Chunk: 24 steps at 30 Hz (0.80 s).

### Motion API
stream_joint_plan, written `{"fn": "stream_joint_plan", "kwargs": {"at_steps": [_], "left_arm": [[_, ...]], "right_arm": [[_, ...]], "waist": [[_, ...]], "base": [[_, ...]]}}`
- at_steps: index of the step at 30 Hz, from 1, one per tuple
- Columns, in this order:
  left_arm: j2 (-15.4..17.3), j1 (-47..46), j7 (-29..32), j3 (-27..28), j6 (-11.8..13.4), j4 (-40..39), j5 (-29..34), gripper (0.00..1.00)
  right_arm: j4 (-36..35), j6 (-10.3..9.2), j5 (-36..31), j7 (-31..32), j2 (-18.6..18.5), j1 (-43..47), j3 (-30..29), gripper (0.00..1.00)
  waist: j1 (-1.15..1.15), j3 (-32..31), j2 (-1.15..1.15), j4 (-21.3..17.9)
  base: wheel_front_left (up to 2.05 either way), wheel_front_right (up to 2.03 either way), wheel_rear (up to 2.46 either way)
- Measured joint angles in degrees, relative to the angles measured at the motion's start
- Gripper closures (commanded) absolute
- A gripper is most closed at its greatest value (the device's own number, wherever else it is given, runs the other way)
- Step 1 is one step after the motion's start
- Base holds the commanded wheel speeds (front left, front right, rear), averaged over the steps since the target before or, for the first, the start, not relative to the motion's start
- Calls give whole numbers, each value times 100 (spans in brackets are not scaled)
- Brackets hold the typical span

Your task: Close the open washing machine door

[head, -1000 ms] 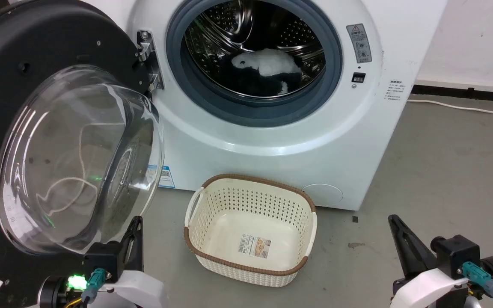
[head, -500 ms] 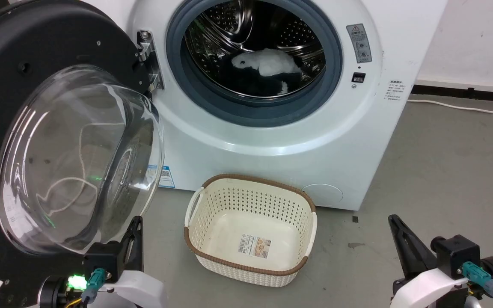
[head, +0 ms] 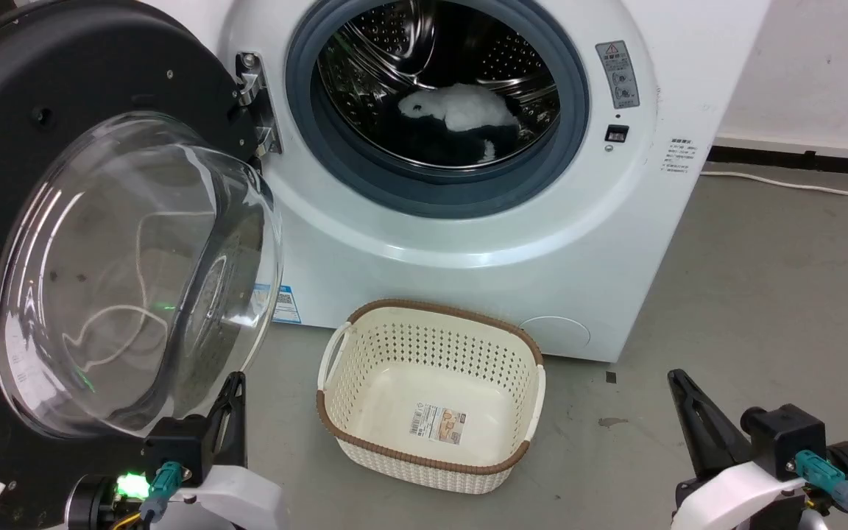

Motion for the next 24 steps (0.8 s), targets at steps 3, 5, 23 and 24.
{"fn": "stream_joint_plan", "kwargs": {"at_steps": [3, 5, 23, 24], "left_arm": [[0, 0, 0, 0, 0, 0, 0, 100], [0, 0, 0, 0, 0, 0, 0, 100], [0, 0, 0, 0, 0, 0, 0, 100], [0, 0, 0, 0, 0, 0, 0, 100]], "right_arm": [[0, 0, 0, 0, 0, 0, 0, 100], [0, 0, 0, 0, 0, 0, -1, 100], [0, 0, 0, 0, 0, 0, -1, 100], [0, 0, 0, 0, 0, 0, 0, 100]], "waist": [[0, 0, 0, 0], [0, 0, 0, 0], [0, 0, 0, 0], [0, 0, 0, 0]], "base": [[0, 0, 0], [0, 0, 0], [0, 0, 0], [0, 0, 0]]}}
